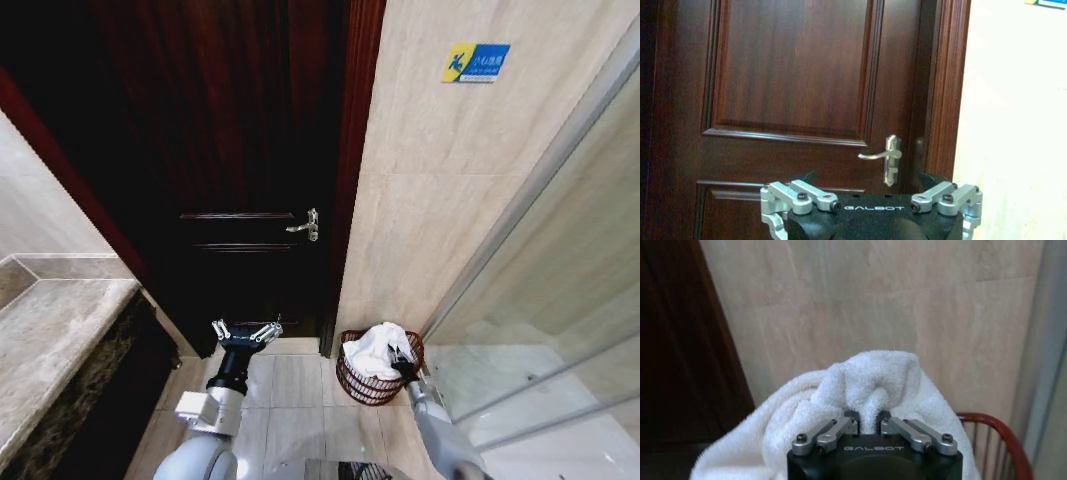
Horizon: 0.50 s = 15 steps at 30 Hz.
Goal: Discard the used towel into the hamper.
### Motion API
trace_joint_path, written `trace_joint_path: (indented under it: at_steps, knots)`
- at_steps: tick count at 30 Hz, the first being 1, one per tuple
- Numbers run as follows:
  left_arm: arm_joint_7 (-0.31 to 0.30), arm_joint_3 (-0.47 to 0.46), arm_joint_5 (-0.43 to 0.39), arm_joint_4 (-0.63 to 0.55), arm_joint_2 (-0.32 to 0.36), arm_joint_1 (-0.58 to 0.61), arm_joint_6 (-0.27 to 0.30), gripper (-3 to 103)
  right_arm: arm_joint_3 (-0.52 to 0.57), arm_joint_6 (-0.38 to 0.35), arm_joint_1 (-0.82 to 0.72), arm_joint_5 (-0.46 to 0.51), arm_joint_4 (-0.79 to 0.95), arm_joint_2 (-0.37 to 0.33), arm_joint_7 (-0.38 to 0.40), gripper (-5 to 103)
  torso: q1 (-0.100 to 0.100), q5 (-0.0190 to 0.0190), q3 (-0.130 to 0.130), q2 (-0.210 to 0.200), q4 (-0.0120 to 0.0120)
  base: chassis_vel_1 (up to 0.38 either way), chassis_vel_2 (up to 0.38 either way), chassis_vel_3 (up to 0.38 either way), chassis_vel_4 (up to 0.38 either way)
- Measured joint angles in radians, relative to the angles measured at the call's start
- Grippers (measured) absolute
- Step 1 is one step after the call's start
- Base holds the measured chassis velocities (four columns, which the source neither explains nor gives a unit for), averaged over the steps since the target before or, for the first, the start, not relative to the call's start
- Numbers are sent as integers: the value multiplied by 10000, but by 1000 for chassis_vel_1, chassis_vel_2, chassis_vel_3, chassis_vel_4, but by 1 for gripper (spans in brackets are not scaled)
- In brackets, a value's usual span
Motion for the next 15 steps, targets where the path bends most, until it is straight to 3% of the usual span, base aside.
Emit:
trace_joint_path:
  at_steps: [5,15]
  knots:
    - [0,0,0,0,0,0,0,100,-3,-743,-340,-505,585,-64,275,14,0,-2,0,0,0,0,0,0,0]
    - [0,0,0,0,0,1,0,100,-49,-1077,-431,-627,442,-20,221,14,-4,2,-2,2,1,-21,24,20,-18]
